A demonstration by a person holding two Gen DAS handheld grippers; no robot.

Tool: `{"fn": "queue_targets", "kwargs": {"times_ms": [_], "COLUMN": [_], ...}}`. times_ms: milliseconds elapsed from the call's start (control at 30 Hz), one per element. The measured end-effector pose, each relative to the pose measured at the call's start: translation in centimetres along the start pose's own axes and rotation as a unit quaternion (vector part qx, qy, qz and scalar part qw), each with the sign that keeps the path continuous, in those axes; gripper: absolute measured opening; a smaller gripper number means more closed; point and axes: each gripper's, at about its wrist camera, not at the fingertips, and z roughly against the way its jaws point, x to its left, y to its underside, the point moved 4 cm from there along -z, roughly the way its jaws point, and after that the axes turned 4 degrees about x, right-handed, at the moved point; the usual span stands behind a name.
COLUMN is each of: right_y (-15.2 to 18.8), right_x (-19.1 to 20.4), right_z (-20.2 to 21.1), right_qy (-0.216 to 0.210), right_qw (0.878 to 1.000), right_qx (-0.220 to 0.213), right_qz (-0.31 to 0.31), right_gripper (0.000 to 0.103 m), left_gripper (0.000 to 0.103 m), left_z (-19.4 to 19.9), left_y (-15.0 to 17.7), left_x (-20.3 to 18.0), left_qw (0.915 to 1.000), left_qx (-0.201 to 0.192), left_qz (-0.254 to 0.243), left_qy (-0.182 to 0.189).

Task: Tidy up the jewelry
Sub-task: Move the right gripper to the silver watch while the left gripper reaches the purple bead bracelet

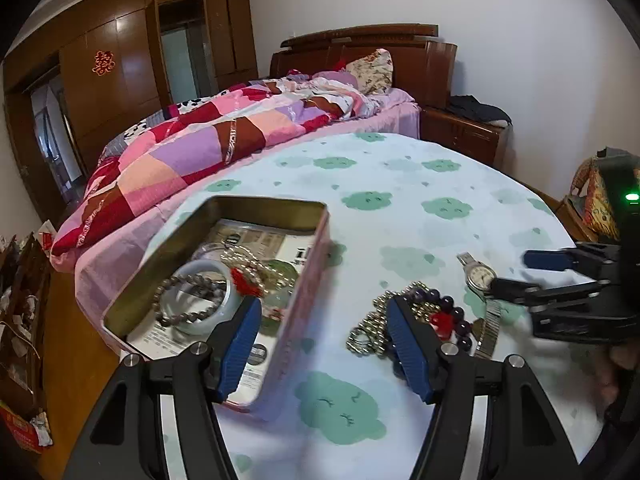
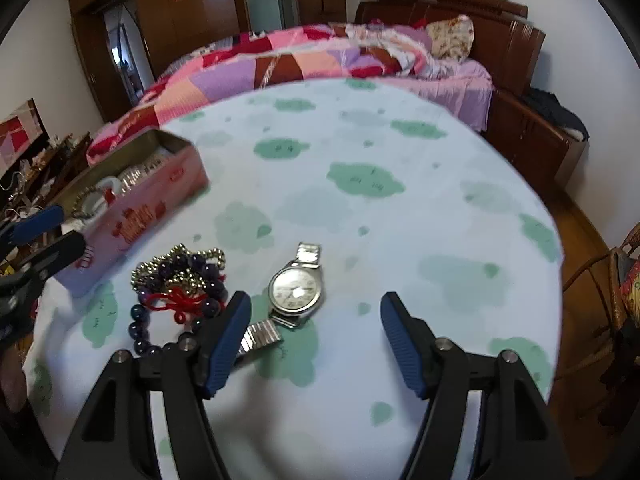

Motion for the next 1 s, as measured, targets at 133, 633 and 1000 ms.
{"fn": "queue_targets", "kwargs": {"times_ms": [133, 633, 1000], "right_y": [0.1, 0.4, 0.3], "right_x": [0.6, 0.7, 1.3], "right_z": [-1.9, -1.3, -1.4], "right_qy": [0.020, 0.012, 0.027], "right_qw": [0.999, 1.000, 0.999], "right_qx": [0.025, 0.010, 0.012], "right_qz": [0.008, 0.021, 0.036], "right_gripper": [0.069, 0.038, 0.038], "left_gripper": [0.065, 0.047, 0.031], "left_z": [0.0, -0.2, -2.7], "left_y": [0.3, 1.6, 2.7], "left_x": [-1.0, -4.1, -4.5], "left_qw": [0.9999, 0.9969, 0.9920], "left_qx": [0.002, 0.025, 0.089], "left_qz": [-0.014, -0.064, -0.049], "left_qy": [0.002, 0.038, 0.076]}}
